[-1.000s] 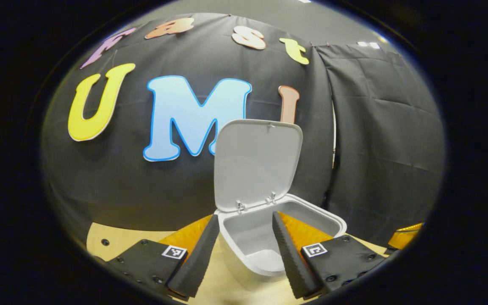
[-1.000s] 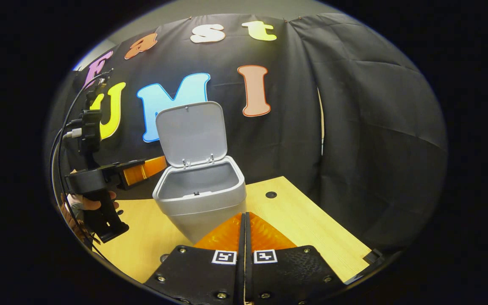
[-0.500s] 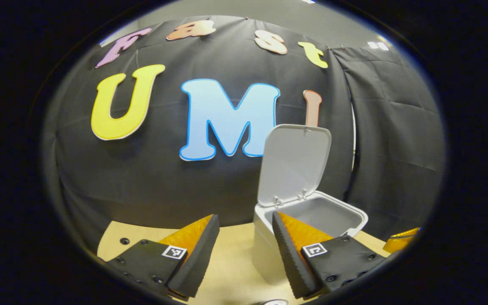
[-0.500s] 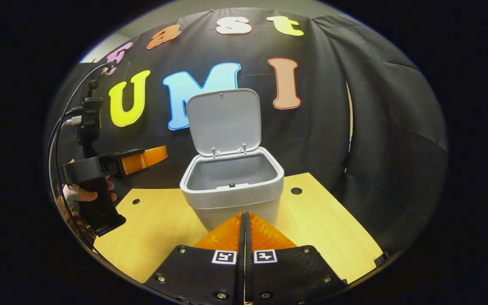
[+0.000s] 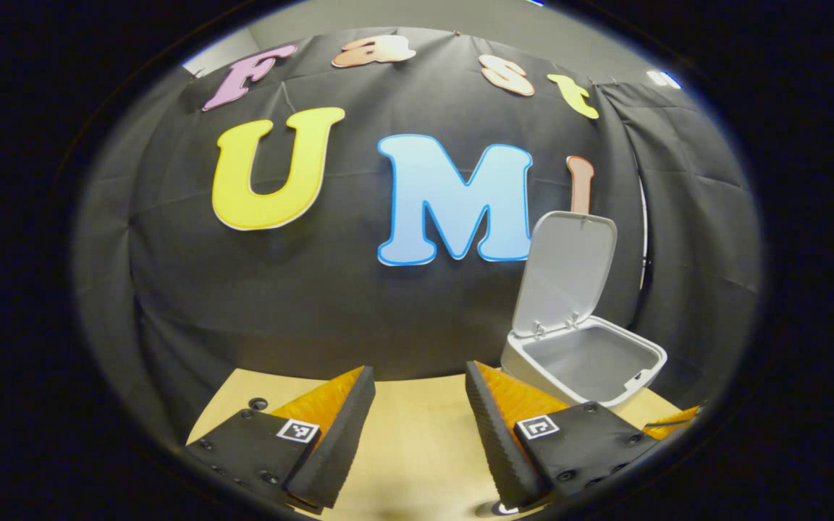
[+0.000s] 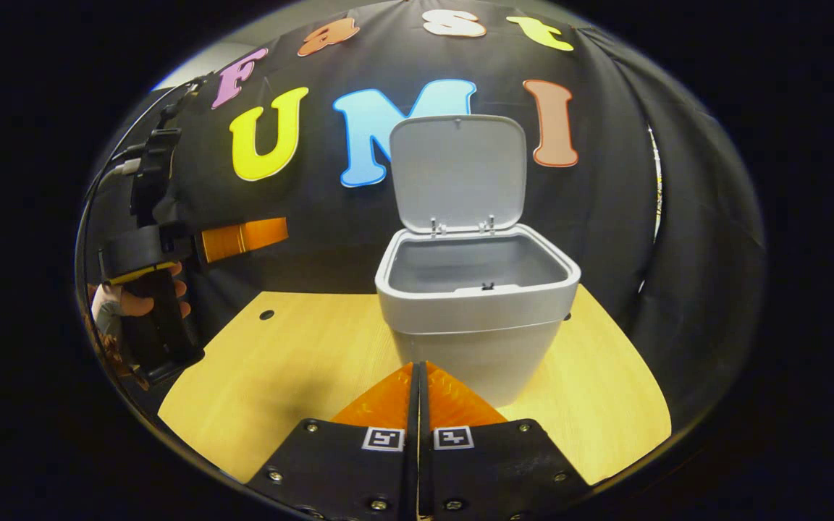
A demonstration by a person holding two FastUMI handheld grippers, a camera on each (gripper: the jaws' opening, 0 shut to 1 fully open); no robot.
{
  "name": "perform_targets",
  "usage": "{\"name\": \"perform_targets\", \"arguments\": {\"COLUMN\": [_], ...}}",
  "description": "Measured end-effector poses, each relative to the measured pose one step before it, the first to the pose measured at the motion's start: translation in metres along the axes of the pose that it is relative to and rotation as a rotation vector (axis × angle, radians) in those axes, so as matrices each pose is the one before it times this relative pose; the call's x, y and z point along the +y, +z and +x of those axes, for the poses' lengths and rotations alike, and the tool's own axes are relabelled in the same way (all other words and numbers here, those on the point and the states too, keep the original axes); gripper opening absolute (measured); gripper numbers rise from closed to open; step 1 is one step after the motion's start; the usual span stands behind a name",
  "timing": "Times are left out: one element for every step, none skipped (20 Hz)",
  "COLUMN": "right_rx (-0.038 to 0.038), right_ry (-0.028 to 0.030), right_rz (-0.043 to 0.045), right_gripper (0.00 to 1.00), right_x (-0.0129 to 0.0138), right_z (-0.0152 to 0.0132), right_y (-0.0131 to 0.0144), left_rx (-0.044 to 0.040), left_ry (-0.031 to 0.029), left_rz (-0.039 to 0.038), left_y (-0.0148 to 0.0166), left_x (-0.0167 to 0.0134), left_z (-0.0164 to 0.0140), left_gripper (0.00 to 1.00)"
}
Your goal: Press the lid of the desktop garbage bin to open it, pick up the crumpled paper on the desktop and throw it into the bin, then pick up the pop can on the desktop and drop it into the bin, and finally close the garbage bin lid.
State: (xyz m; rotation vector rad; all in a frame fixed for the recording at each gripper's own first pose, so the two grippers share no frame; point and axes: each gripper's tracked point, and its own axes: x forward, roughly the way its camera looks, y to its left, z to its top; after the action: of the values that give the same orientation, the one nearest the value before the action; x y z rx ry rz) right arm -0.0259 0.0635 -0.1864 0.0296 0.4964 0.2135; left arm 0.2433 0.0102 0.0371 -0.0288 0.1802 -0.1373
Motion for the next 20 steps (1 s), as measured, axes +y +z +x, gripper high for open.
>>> {"name": "perform_targets", "arguments": {"right_rx": [0.01327,0.01728,0.01241,0.01393,0.01379,0.01355,0.01664,0.01263,0.01090,0.01067,0.01016,0.00955,0.00772,0.00933,0.00651,0.00875,0.01013,0.00949,0.01257,0.01325], "right_ry": [0.01283,0.01986,0.01612,0.01321,0.01314,0.01000,0.01082,0.01090,0.00366,0.01141,0.00468,0.00916,0.01278,0.00086,0.01139,0.00984,-0.00028,0.00315,0.00184,0.00334], "right_rz": [-0.00412,-0.00431,-0.00152,-0.00254,-0.00358,-0.00507,-0.00712,-0.00469,-0.00510,-0.00412,-0.00475,-0.00415,-0.00240,-0.00417,-0.00160,0.00109,-0.00370,-0.00528,-0.00463,-0.00407], "right_gripper": [0.00,0.00,0.00,0.00,0.00,0.02,0.05,0.07,0.16,0.19,0.24,0.28,0.37,0.46,0.57,0.62,0.76,0.82,0.95,0.97], "right_x": [0.00433,0.00734,0.00514,0.00383,0.00363,0.00300,0.00343,0.00347,0.00150,0.00232,0.00230,0.00246,0.00279,0.00118,0.00271,0.00215,0.00090,0.00077,0.00093,0.00046], "right_z": [0.00292,0.00510,0.00261,0.00122,0.00148,0.00233,0.00422,0.00342,0.00067,0.00272,0.00070,0.00206,-0.00065,0.00173,0.00126,0.00122,0.00223,0.00184,0.00344,0.00490], "right_y": [-0.00301,-0.00735,-0.00404,-0.00592,-0.00458,-0.00532,-0.00627,-0.00441,-0.00381,-0.00200,-0.00579,-0.00262,-0.00403,-0.00350,-0.00329,-0.00236,-0.00337,-0.00250,-0.00251,-0.00231], "left_rx": [-0.00119,0.00006,-0.00048,-0.00004,-0.00081,0.00017,0.00137,0.00112,0.00090,0.00075,0.00136,0.00210,0.00118,0.00115,0.00091,0.00054,-0.00025,0.00110,0.00095,0.00029], "left_ry": [0.01204,0.01462,0.00939,0.00924,0.00901,0.00952,0.01283,0.00955,0.00960,0.01007,0.00849,0.00963,0.00820,0.00793,0.00770,0.00692,0.00768,0.00773,0.00707,0.00586], "left_rz": [-0.00217,-0.00096,-0.00038,-0.00062,-0.00019,-0.00247,-0.00407,-0.00345,-0.00284,-0.00165,-0.00140,-0.00178,-0.00276,-0.00325,-0.00246,-0.00251,-0.00176,-0.00073,-0.00128,-0.00135], "left_y": [-0.00046,-0.00084,-0.00046,-0.00021,0.00028,-0.00101,-0.00231,-0.00094,-0.00107,-0.00140,-0.00112,-0.00159,-0.00159,-0.00057,-0.00142,0.00015,0.00021,-0.00181,-0.00168,-0.00076], "left_x": [0.00571,0.00787,0.00519,0.00446,0.00434,0.00497,0.00534,0.00530,0.00491,0.00448,0.00426,0.00464,0.00406,0.00409,0.00375,0.00382,0.00418,0.00395,0.00346,0.00344], "left_z": [-0.00245,-0.00396,-0.00323,-0.00207,-0.00096,-0.00328,-0.00265,-0.00272,-0.00248,-0.00161,-0.00155,-0.00187,-0.00184,-0.00047,-0.00202,0.00014,-0.00155,-0.00070,-0.00149,-0.00021], "left_gripper": [0.84,0.84,0.84,0.84,0.84,0.84,0.84,0.84,0.84,0.84,0.84,0.84,0.84,0.84,0.84,0.84,0.84,0.83,0.83,0.83]}}
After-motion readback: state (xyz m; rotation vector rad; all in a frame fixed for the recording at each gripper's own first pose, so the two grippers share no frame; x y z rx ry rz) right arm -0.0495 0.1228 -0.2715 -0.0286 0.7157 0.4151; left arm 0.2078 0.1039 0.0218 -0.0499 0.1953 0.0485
